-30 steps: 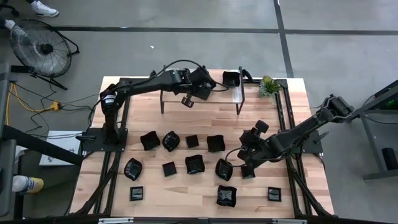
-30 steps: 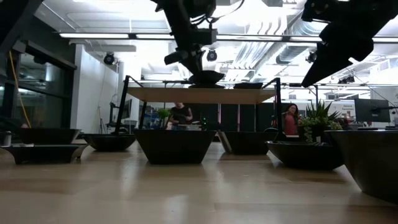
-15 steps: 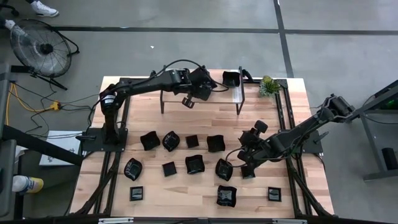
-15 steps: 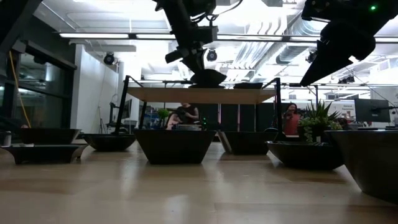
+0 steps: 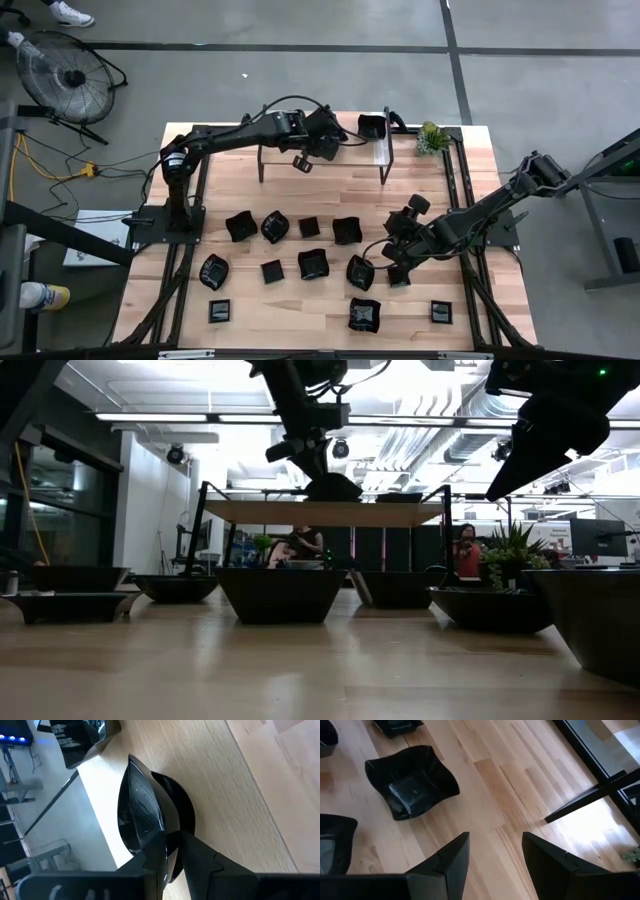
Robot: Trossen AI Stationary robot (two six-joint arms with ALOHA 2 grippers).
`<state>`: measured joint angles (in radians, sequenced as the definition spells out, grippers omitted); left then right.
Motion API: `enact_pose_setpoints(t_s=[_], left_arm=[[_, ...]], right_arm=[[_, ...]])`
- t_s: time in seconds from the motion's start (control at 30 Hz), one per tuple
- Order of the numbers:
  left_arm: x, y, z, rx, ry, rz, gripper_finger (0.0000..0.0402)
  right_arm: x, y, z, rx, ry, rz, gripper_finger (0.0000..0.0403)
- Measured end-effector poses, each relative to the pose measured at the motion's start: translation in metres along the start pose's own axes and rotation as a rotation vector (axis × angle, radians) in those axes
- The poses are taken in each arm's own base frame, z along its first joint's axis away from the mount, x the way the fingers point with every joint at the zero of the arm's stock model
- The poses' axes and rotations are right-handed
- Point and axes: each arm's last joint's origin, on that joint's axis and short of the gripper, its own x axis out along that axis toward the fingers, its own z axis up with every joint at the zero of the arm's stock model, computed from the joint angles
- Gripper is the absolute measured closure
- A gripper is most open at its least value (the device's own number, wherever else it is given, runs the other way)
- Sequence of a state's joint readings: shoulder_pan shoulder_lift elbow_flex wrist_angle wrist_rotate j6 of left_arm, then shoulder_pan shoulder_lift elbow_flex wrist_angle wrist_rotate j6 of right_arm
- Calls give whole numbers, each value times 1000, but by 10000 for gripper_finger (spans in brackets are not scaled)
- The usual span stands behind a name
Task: Pick & Place Mini shaped plates
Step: Stack the leaf-shaped plate on top of the other leaf-shaped plate on the shelf, then stack the distorted square plate on top of the other distorted square plate on the shelf
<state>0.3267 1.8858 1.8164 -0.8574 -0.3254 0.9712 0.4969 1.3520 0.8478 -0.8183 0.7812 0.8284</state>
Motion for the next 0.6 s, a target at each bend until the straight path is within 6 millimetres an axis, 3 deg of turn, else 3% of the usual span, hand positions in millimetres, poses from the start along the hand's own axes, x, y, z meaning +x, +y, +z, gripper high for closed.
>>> enact_pose_setpoints(t_s=[0.4, 0.6], left_arm=[[0, 0, 0, 8, 12, 9, 240], [-11, 8, 1, 12, 10, 32, 223]], right_arm=[[0, 0, 0, 1, -1, 0, 226], [0, 0, 0, -2, -1, 0, 226]])
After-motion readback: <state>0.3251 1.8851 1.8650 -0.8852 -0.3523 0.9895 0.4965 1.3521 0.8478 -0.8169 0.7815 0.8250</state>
